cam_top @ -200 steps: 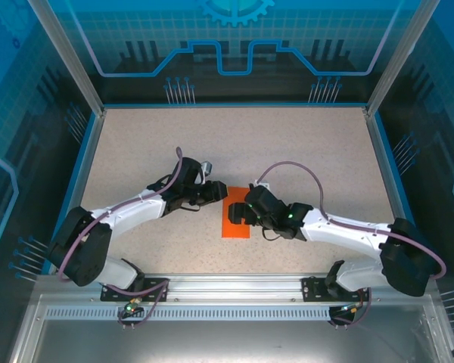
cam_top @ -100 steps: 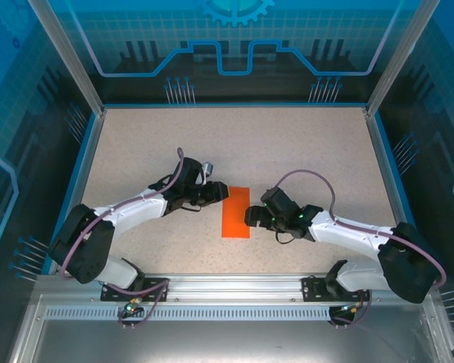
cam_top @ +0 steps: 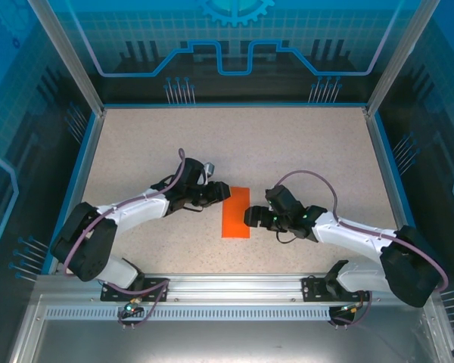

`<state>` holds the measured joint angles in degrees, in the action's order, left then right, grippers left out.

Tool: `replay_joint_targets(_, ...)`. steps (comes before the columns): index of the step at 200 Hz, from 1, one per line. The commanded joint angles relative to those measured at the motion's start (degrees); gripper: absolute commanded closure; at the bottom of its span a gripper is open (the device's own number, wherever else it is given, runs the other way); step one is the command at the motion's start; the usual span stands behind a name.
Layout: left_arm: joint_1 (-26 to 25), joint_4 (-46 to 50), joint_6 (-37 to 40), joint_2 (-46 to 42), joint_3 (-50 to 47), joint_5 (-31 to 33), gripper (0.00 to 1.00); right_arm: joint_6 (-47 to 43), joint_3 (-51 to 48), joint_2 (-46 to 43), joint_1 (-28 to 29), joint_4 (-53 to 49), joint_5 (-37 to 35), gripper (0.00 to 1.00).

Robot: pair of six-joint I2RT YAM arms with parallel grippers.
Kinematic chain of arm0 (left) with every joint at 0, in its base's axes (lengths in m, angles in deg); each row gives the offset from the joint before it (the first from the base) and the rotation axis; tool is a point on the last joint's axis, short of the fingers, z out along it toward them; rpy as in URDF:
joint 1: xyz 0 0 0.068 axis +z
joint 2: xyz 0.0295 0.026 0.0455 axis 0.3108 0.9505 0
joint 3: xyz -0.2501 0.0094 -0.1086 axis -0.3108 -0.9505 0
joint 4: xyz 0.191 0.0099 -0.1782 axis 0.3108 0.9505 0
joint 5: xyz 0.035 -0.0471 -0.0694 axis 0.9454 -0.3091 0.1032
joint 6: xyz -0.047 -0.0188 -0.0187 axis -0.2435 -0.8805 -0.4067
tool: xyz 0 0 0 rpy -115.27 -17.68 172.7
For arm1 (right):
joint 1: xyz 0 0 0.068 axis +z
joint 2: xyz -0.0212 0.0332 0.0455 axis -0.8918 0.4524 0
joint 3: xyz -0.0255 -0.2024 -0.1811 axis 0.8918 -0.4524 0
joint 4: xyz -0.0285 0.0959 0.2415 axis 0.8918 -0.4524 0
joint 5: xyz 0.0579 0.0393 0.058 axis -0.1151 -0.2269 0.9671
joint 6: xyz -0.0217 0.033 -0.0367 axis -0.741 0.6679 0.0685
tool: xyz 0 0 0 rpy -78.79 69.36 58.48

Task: Fold a paper plane with a square sheet of paper (pick it up from the middle)
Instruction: Third fold the triangle at the center of the table.

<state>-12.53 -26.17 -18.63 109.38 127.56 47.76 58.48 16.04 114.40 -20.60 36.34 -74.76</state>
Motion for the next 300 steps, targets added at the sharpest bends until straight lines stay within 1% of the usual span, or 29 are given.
replay_joint_targets(1, -0.4, -0.2, 0.6, 2.1, 2.2, -0.9, 0.60, 0.3, -2.2, -0.5, -1.6, 3.7, 3.3, 0.18)
replay_joint_targets(25, -0.7, -2.7, -0.6, 3.9, 2.5, -2.6, 0.62, 1.5, -2.7, -0.2, -2.6, 3.9, 5.5, 0.21)
replay_joint_targets(51, -1.2, -1.4, 0.5, 6.6, 4.5, -2.6, 0.64, 2.1, -3.9, -0.3, -2.6, 6.0, 7.0, 0.21)
replay_joint_targets(69, -1.3, -2.2, 0.6, 8.3, 4.8, -2.4, 0.64, 1.8, -3.9, 1.1, -2.6, 7.5, 7.9, 0.21)
replay_joint_targets(93, -1.4, -2.5, 0.9, 11.1, 6.1, -3.6, 0.66, 1.5, -2.1, 4.7, -2.4, 9.9, 11.0, 0.27)
replay_joint_targets(106, -1.5, -2.6, 0.8, 11.7, 5.9, -3.4, 0.67, 1.9, -1.3, 6.5, -2.2, 10.3, 11.3, 0.32)
replay_joint_targets(126, -1.5, -2.3, 1.2, 11.8, 4.3, -2.0, 0.67, 2.8, -1.7, 8.0, -2.0, 11.6, 11.3, 0.34)
replay_joint_targets(150, -1.5, -1.9, 2.5, 11.9, 4.0, -2.6, 0.67, 2.3, -0.9, 9.1, -2.0, 12.2, 12.7, 0.35)
replay_joint_targets(163, -1.5, -1.8, 2.7, 11.8, 3.9, -2.6, 0.68, 2.1, 0.1, 9.6, -1.9, 11.8, 13.1, 0.38)
replay_joint_targets(233, -1.5, -0.9, 3.4, 14.8, 4.5, -2.6, 0.69, 2.9, 2.3, 12.9, -1.8, 11.0, 12.5, 0.39)
replay_joint_targets(281, -1.5, 0.7, 4.3, 16.3, 5.1, -1.6, 0.72, 3.0, 2.7, 13.2, -1.7, 9.0, 10.8, 0.38)
replay_joint_targets(300, -1.5, 0.0, 4.1, 17.1, 4.7, -1.8, 0.72, 3.3, 2.5, 13.5, -1.6, 10.0, 11.0, 0.38)
